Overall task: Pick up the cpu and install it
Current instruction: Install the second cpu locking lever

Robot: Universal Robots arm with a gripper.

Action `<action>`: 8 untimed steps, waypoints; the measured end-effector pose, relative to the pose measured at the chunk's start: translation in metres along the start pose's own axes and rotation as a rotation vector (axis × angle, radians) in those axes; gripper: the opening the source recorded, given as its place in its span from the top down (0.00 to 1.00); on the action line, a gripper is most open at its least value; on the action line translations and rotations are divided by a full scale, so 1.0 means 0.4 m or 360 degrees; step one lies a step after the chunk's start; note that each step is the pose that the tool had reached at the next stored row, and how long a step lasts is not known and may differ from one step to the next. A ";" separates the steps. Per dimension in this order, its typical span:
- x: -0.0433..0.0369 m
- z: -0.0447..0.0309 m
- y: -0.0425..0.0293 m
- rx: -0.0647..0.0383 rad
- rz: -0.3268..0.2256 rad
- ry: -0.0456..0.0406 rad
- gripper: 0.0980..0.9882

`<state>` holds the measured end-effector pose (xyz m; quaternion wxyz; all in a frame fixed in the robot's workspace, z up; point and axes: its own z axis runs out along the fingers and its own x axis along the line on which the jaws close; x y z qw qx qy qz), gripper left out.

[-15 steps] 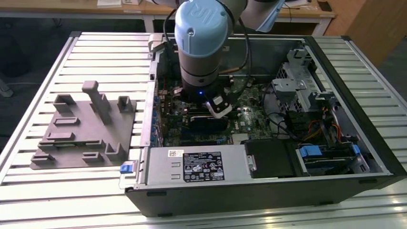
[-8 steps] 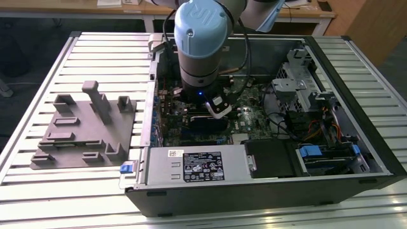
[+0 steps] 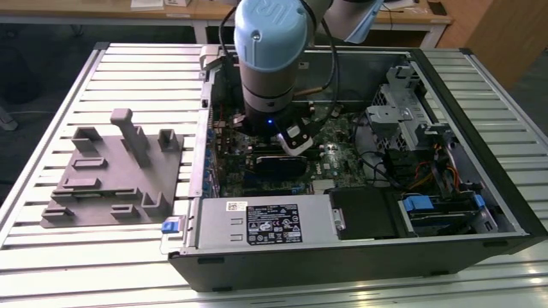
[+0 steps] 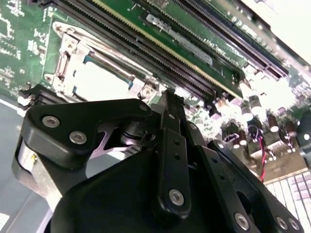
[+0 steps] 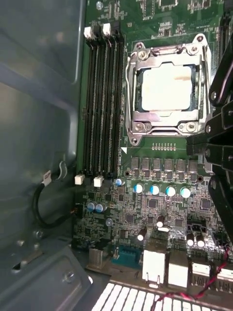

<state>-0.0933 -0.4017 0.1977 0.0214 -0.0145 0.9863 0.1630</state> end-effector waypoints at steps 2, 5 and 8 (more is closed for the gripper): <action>-0.001 -0.012 0.004 0.0000 0.0000 0.0000 0.99; -0.002 -0.032 0.011 0.0000 0.0000 0.0000 0.99; -0.003 -0.052 0.018 0.0000 0.0000 0.0000 0.99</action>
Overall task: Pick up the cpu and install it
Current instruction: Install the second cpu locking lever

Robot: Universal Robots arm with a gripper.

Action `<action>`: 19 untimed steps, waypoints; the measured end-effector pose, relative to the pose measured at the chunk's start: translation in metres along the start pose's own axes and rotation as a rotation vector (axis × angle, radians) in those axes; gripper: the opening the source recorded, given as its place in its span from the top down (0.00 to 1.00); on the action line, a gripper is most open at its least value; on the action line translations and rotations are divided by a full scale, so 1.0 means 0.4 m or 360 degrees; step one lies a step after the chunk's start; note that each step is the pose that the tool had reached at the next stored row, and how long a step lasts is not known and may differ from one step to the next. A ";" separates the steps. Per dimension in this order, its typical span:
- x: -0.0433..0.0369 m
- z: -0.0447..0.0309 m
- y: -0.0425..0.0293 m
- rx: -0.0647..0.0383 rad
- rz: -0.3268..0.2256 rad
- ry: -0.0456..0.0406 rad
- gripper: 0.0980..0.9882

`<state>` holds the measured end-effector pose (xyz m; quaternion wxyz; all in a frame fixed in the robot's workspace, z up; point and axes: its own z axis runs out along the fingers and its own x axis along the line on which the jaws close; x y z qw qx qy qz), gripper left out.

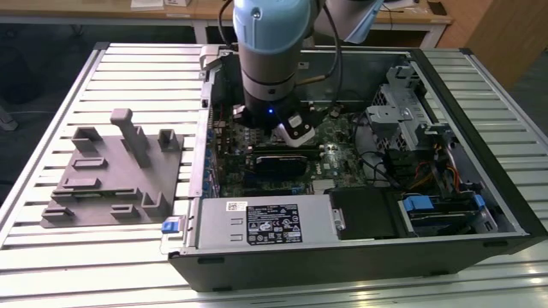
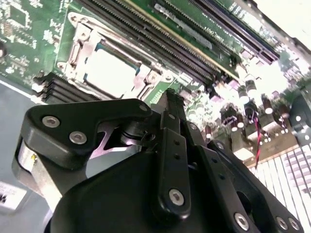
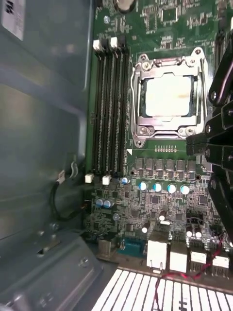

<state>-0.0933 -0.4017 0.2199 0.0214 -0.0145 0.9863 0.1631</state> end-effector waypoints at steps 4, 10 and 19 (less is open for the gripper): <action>-0.001 -0.023 0.008 0.0006 -0.0001 0.0000 0.99; -0.003 -0.029 0.011 0.0144 -0.0002 0.0004 0.99; -0.039 -0.022 0.023 0.0239 0.0008 0.0004 0.99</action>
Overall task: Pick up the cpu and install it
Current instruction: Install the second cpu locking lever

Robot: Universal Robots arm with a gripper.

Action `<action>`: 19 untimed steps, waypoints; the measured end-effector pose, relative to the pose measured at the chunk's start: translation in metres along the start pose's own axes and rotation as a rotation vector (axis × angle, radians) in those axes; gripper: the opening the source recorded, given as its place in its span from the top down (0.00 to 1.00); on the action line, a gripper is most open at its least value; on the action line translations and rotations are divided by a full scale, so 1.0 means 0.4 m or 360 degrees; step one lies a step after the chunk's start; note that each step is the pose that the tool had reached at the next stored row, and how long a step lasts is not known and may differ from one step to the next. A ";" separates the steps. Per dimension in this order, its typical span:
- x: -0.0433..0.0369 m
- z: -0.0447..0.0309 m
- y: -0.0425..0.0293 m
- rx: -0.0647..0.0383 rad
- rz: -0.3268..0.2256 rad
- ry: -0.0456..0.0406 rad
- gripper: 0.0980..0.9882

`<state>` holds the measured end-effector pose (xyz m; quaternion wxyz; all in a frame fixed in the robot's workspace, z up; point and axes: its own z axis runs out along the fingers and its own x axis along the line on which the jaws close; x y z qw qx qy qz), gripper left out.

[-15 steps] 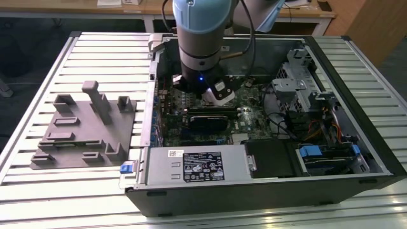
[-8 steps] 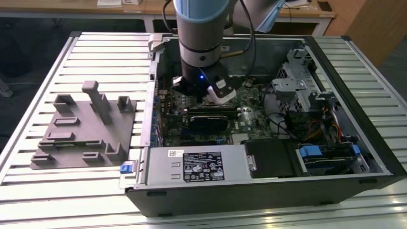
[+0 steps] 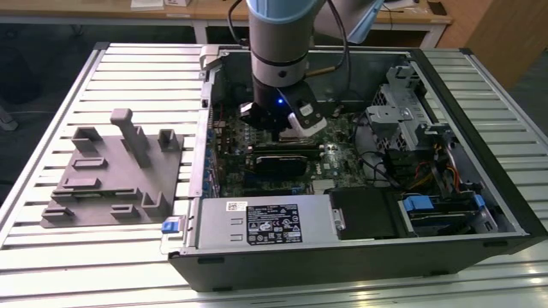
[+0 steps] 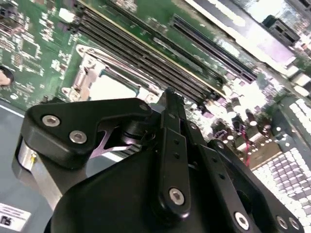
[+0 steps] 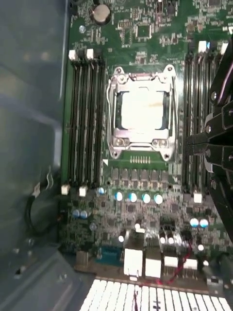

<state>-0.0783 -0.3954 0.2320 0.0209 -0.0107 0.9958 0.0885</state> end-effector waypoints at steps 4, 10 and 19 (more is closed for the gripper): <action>-0.021 0.004 0.011 0.0007 0.0001 0.0000 0.99; -0.045 0.012 0.037 0.0023 0.0001 0.0000 0.99; -0.073 0.026 0.077 0.0066 0.0000 0.0001 0.99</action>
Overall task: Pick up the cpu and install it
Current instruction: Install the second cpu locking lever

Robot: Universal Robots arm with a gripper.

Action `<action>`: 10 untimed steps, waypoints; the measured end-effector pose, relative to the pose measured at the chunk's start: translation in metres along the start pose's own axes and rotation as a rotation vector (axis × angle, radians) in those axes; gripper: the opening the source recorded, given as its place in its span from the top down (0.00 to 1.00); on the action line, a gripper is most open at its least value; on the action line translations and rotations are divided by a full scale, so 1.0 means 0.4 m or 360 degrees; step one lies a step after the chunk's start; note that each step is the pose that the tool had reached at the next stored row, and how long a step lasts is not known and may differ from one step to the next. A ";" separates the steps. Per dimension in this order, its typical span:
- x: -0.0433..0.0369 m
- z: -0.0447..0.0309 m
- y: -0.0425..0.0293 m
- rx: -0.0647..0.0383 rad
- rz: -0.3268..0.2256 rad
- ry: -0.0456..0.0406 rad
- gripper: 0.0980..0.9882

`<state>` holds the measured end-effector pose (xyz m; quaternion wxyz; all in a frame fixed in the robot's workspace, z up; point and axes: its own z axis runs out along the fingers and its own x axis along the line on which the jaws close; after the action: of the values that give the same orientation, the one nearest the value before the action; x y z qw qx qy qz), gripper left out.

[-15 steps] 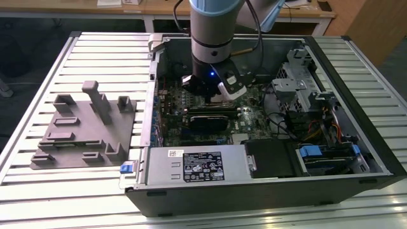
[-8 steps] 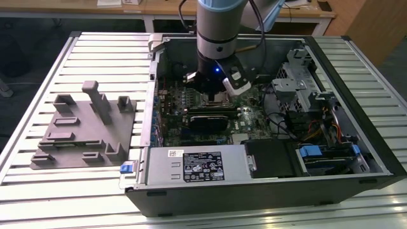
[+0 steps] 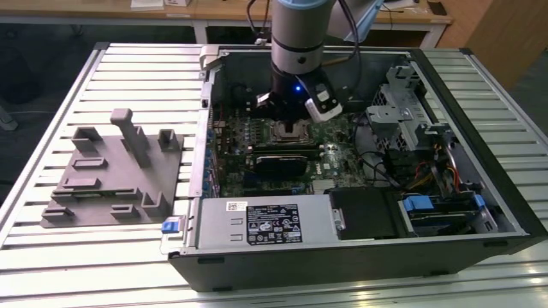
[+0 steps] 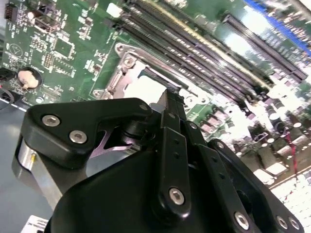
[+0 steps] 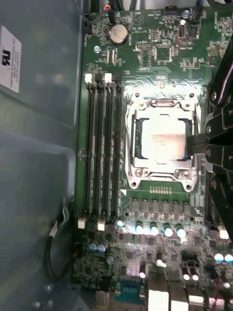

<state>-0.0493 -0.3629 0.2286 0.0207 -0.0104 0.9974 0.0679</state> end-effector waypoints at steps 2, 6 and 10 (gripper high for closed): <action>-0.006 0.003 0.010 0.0006 0.0000 0.0000 0.99; -0.018 0.009 0.027 0.0019 0.0000 0.0000 0.99; -0.026 0.017 0.034 0.0019 0.0001 0.0000 0.99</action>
<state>-0.0389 -0.3485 0.2243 0.0207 -0.0099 0.9978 0.0619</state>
